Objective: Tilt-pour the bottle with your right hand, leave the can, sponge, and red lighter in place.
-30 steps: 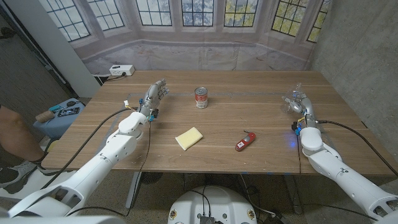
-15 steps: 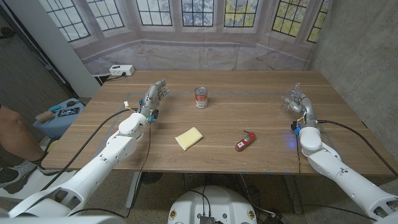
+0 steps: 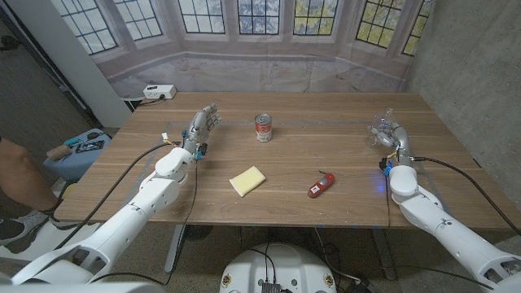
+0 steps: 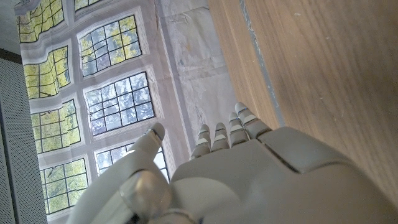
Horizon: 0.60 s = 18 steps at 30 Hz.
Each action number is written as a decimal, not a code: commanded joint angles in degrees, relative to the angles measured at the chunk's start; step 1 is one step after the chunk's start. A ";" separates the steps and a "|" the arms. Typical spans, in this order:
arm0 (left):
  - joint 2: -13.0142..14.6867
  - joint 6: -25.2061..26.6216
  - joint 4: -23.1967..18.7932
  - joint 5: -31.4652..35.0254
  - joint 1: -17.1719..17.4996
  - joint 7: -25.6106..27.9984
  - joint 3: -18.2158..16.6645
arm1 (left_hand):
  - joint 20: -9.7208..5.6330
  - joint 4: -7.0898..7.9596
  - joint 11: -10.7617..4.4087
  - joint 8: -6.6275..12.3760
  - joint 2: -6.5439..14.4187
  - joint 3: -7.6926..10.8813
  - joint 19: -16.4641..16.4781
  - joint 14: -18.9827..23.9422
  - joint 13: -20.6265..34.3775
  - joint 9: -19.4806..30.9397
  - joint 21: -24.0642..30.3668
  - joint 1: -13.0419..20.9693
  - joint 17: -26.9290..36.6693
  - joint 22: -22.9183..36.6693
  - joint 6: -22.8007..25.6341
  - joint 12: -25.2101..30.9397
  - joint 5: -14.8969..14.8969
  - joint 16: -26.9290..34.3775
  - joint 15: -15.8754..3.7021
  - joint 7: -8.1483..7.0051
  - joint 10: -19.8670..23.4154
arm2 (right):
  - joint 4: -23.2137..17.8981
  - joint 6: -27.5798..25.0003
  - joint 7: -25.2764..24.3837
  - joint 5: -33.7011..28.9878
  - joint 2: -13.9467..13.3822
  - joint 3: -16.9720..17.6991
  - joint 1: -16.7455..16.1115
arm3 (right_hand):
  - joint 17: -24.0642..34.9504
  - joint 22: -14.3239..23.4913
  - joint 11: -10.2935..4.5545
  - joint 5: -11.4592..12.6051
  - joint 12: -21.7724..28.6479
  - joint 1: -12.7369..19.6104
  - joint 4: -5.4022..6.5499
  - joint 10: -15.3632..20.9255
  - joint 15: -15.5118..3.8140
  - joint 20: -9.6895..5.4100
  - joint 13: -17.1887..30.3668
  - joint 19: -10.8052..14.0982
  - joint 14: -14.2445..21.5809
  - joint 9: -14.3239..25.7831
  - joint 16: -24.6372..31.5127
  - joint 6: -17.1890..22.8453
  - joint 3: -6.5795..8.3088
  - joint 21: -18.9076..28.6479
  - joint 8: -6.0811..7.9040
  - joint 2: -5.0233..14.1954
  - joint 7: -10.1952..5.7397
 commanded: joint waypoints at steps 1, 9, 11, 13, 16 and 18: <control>-0.13 -0.04 0.44 -0.23 -0.03 -0.27 -0.03 | 0.12 -0.09 -0.14 0.19 -0.33 0.29 0.52 0.48 0.28 0.33 -0.29 0.04 0.10 0.17 0.50 0.33 0.22 -0.11 0.08 0.34 0.60 | 0.30 -0.09 -1.26 -0.31 0.75 -0.12 0.36 | 0.66 0.30 -0.48 0.43 0.80 0.94 -0.06 1.05 -3.61 -0.12 0.61 1.07 1.31 0.37 0.68 1.41 -0.11 0.52 0.84 0.16 -0.38; -0.27 -0.04 0.68 -0.22 -0.23 -0.53 0.15 | 0.12 -0.19 -0.11 0.18 -0.33 0.38 0.57 0.57 0.29 0.34 -0.35 0.09 0.09 0.17 0.66 0.41 0.23 -0.13 -0.05 0.23 0.95 | 0.07 -0.12 -1.91 -0.49 0.80 -0.04 0.19 | 1.17 0.32 -1.08 0.50 1.68 1.28 0.04 2.21 -3.94 -0.42 1.08 1.87 2.64 0.51 1.11 2.71 -0.10 0.58 1.43 0.20 -1.04; -0.34 -0.08 0.75 -0.20 -0.27 -0.58 0.21 | 0.15 -0.21 -0.09 0.18 -0.32 0.40 0.58 0.61 0.29 0.34 -0.37 0.11 0.09 0.18 0.71 0.40 0.24 -0.13 -0.03 0.20 0.96 | -0.20 -0.27 -2.28 -0.61 0.76 0.04 0.02 | 1.39 0.33 -1.36 0.55 2.09 1.68 -0.03 2.81 -4.35 -0.59 1.28 2.42 3.25 0.57 1.32 3.35 -0.03 0.68 1.74 0.26 -1.35; -0.39 -0.14 0.75 -0.17 -0.26 -0.57 0.25 | 0.18 -0.24 -0.10 0.17 -0.32 0.42 0.59 0.61 0.29 0.34 -0.38 0.13 0.09 0.18 0.74 0.39 0.24 -0.14 -0.01 0.20 0.96 | -0.42 -0.35 -2.54 -0.63 0.73 0.14 -0.16 | 1.60 0.33 -1.51 0.56 2.39 1.91 -0.06 3.25 -4.75 -0.78 1.43 2.86 3.81 0.61 1.56 3.81 -0.05 0.77 1.95 0.26 -1.56; -0.43 -0.28 0.69 -0.14 -0.18 -0.50 0.24 | 0.19 -0.30 -0.08 0.15 -0.31 0.47 0.62 0.62 0.30 0.34 -0.40 0.18 0.08 0.18 0.79 0.40 0.25 -0.16 -0.03 0.19 1.04 | -0.63 -0.13 -3.06 -0.75 0.78 0.30 -0.46 | 1.89 0.34 -1.66 0.60 2.79 2.36 -0.12 3.81 -5.02 -0.98 1.64 3.37 4.33 0.67 1.78 4.58 0.01 0.85 2.31 0.37 -1.88; -0.42 -0.35 0.56 -0.10 -0.06 -0.40 0.21 | 0.21 -0.35 -0.16 0.13 -0.31 0.50 0.61 0.62 0.30 0.34 -0.43 0.21 0.07 0.18 0.80 0.41 0.26 -0.17 -0.05 0.15 1.12 | -0.89 -0.10 -3.29 -0.84 0.73 0.39 -0.71 | 2.14 0.35 -2.11 0.59 3.12 2.65 -0.14 4.34 -5.19 -1.11 1.79 3.69 4.62 0.71 1.95 4.71 -0.02 0.90 2.40 0.42 -1.99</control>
